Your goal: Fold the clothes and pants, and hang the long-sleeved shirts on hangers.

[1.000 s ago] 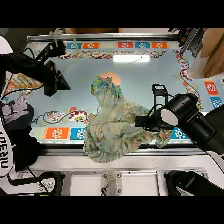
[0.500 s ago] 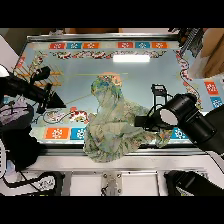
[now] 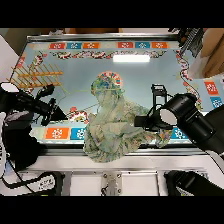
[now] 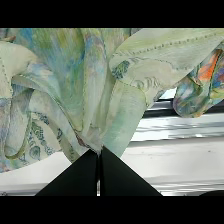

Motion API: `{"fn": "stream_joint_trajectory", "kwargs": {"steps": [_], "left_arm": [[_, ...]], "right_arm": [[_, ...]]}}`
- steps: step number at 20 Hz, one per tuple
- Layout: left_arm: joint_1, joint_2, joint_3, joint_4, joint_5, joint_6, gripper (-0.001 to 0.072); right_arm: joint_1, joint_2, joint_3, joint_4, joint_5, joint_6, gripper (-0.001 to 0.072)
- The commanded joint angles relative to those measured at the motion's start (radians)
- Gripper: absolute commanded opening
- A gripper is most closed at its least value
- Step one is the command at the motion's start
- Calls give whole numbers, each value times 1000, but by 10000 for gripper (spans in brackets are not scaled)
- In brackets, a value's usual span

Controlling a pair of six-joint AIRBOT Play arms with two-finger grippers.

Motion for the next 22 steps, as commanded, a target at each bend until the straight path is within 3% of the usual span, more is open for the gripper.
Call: {"fn": "stream_joint_trajectory", "kwargs": {"steps": [1, 13, 17, 22], "left_arm": [[-21, 1, -43, 48, 39, 12, 10], [-34, 1, -55, 66, 66, 12, 10], [-66, 0, -56, 59, 74, 11, 10], [-205, 0, -56, 56, 92, 11, 10]], "right_arm": [[1, -3, 0, 0, 0, 0, 12], [0, -3, 0, 0, 0, -4, 12], [-76, 3, 88, 1, 58, -173, 10], [-144, 4, 176, 27, 96, -219, 10]]}}
